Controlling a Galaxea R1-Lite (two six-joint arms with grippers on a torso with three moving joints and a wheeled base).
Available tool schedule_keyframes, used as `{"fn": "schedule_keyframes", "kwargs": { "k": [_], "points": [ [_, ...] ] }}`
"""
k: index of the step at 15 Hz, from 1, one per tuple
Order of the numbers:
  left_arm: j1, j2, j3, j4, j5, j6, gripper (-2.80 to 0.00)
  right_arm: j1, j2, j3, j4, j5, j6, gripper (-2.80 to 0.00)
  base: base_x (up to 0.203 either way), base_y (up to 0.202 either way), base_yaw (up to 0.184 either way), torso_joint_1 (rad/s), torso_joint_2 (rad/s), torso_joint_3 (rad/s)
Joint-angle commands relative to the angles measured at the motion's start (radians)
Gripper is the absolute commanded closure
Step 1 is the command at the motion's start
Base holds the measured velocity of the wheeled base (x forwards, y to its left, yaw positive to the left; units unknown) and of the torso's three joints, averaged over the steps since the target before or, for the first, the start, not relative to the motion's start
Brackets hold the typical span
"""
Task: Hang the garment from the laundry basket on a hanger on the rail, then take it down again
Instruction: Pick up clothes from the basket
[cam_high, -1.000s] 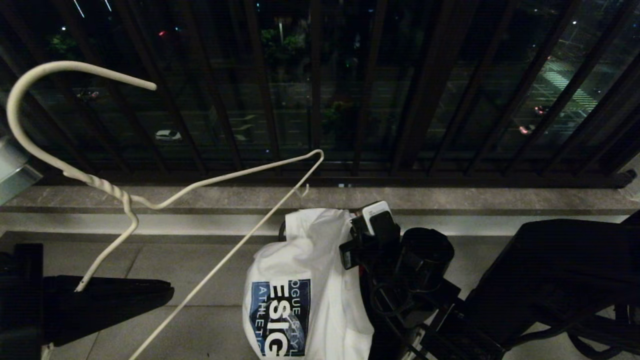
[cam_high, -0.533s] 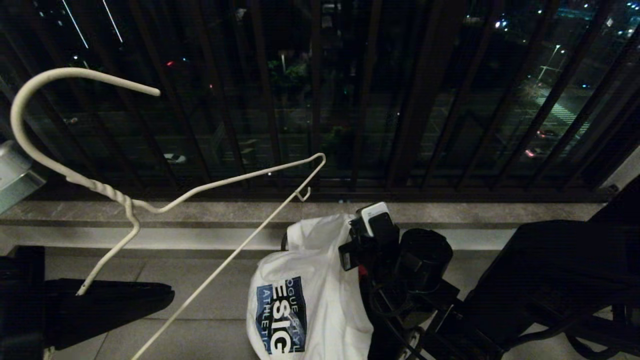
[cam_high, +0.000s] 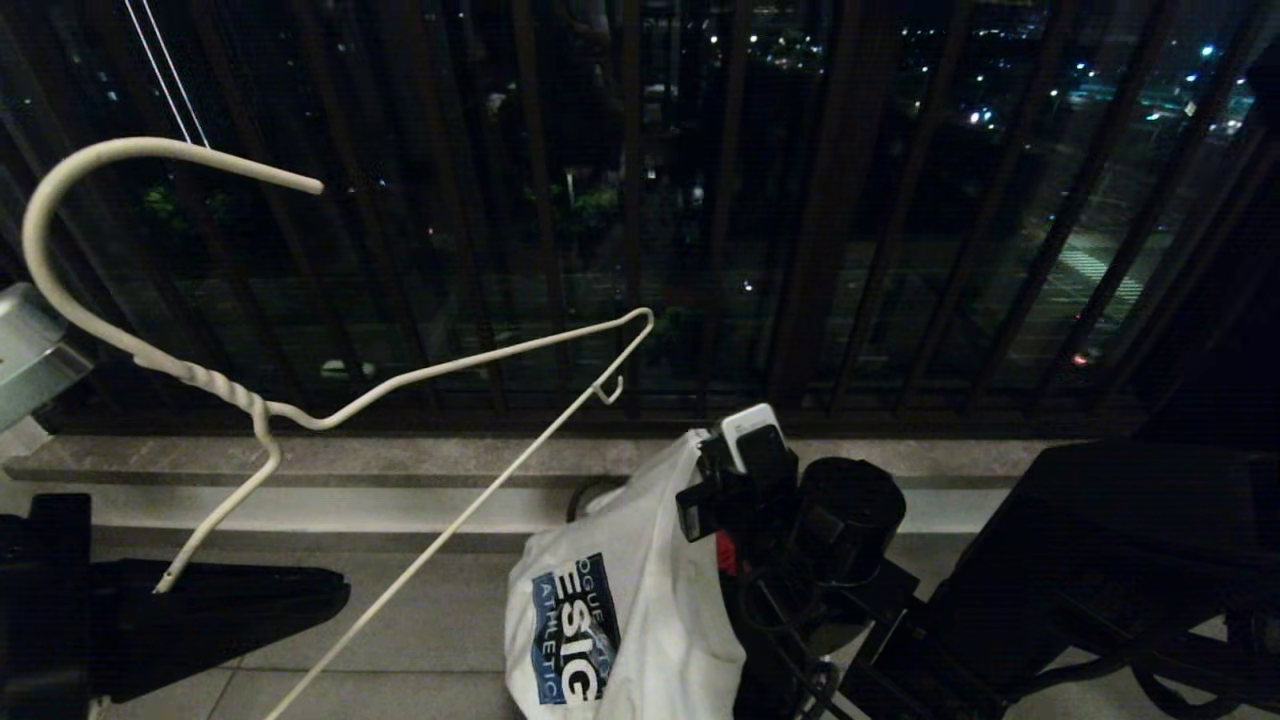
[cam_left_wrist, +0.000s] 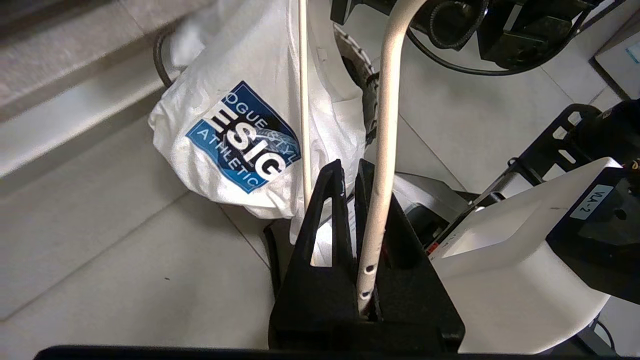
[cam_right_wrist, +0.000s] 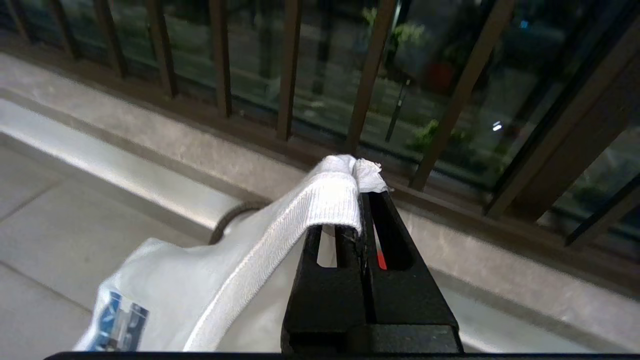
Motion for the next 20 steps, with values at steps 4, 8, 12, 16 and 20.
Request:
{"fn": "schedule_keyframes", "kwargs": {
  "k": [4, 8, 12, 16, 20],
  "points": [
    [0.0, -0.002, 0.0, 0.002, -0.001, -0.001, 0.0, 0.003, -0.002, 0.001, -0.009, -0.003, -0.002, 0.0, 0.0, 0.0, 0.0, -0.001, 0.0, 0.201],
    [0.0, -0.002, 0.0, 0.002, -0.001, -0.002, 0.0, 0.003, -0.002, 0.0, -0.009, -0.003, -0.002, 0.0, 0.0, 0.0, 0.0, 0.002, 0.01, 0.204],
    [0.0, -0.005, 0.003, 0.001, -0.002, -0.004, 0.0, 0.003, 0.0, 0.001, -0.009, -0.005, -0.002, 0.0, 0.0, 0.0, 0.0, 0.0, -0.01, 0.116],
    [0.0, -0.004, 0.008, 0.001, -0.001, 0.003, 0.0, 0.004, -0.011, 0.008, -0.004, -0.007, -0.003, 0.0, 0.0, 0.0, 0.0, 0.001, 0.01, 0.058],
    [0.003, -0.031, 0.006, 0.001, 0.005, 0.017, 0.0, 0.008, -0.148, -0.005, 0.205, -0.01, -0.002, 0.0, 0.0, 0.0, 0.0, 0.0, 0.0, 0.0]
  ]
}}
